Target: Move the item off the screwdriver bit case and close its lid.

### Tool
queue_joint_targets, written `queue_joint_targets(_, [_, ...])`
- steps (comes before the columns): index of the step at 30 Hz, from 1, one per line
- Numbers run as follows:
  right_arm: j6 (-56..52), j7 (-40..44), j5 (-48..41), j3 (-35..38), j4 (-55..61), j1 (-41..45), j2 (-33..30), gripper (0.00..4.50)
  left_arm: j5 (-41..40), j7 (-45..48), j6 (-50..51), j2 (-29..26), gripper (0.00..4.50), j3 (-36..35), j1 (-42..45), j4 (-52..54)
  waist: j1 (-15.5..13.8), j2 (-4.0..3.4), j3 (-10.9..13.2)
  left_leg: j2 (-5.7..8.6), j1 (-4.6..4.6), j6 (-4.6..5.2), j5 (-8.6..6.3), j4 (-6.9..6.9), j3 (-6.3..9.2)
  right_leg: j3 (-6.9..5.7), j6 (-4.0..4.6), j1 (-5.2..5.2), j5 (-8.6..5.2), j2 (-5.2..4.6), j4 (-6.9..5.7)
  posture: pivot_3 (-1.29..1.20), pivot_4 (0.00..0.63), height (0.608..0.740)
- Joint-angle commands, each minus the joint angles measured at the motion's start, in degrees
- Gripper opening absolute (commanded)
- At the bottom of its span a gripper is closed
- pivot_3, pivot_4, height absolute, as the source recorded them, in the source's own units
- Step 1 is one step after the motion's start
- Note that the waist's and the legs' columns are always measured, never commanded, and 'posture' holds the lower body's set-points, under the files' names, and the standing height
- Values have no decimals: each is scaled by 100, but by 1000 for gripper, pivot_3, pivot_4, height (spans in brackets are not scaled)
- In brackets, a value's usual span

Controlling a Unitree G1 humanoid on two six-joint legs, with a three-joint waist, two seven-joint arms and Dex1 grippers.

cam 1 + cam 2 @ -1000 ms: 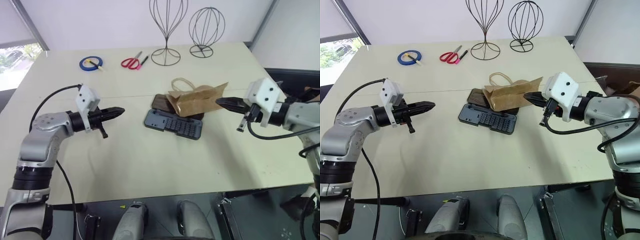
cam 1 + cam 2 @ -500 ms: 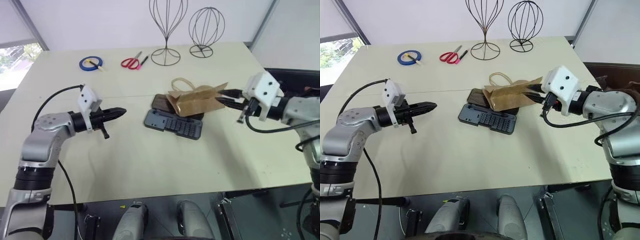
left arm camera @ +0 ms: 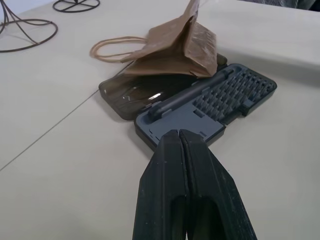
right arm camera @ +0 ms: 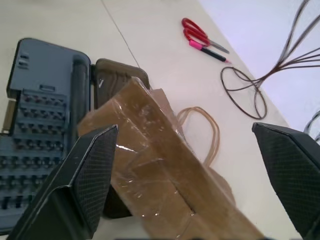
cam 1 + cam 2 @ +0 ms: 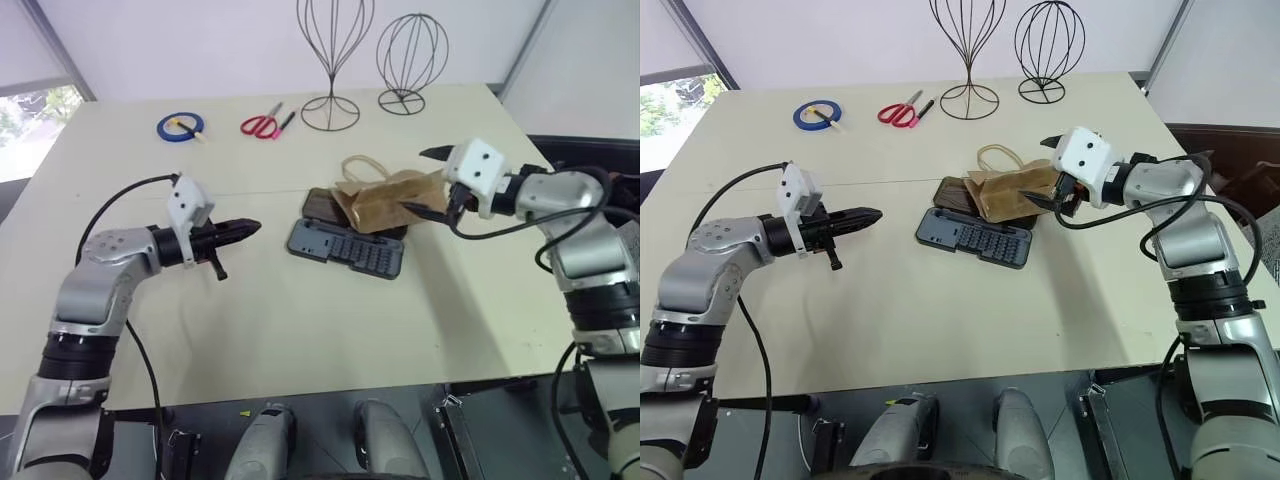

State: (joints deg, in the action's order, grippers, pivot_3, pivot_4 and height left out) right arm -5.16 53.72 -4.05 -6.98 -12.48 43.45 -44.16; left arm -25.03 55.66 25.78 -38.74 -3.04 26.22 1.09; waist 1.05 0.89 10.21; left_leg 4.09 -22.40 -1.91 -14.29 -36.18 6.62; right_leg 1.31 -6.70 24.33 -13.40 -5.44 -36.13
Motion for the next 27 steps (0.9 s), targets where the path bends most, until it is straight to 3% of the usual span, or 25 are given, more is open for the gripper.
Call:
queue_joint_targets(1, [591,179,408,-259,-925,657,130,4454,17,-71,-80,6,0,-73,61,196,8,-1,1,1,0,0,0,0,-2,1,0,1,0,0,0,0,150,740])
queue_joint_targets(11, [2320,359,1491,-1044,-4052,2126,744,4454,43,-316,-57,51,0,-168,-255,551,28,-4,4,4,0,-2,1,5,0,0,1,5,0,1,0,0,150,740])
queue_joint_targets(19, [2763,-75,1995,-1116,-5376,2674,1066,4454,13,-581,-18,44,0,-269,-579,885,29,-6,5,4,0,-5,3,8,0,2,1,9,1,1,-2,0,150,740])
queue_joint_targets(22, [2859,-129,2114,-1136,-5536,2730,1084,3643,3,-662,-19,56,0,-281,-647,953,30,-7,6,5,0,-6,3,8,0,2,2,9,1,1,-3,0,150,740])
queue_joint_targets(27, [3029,-117,2231,-1134,-5625,2722,1094,1135,29,-728,-84,79,0,-256,-670,925,33,-8,6,6,0,-6,3,8,0,2,2,9,1,2,-3,0,150,740])
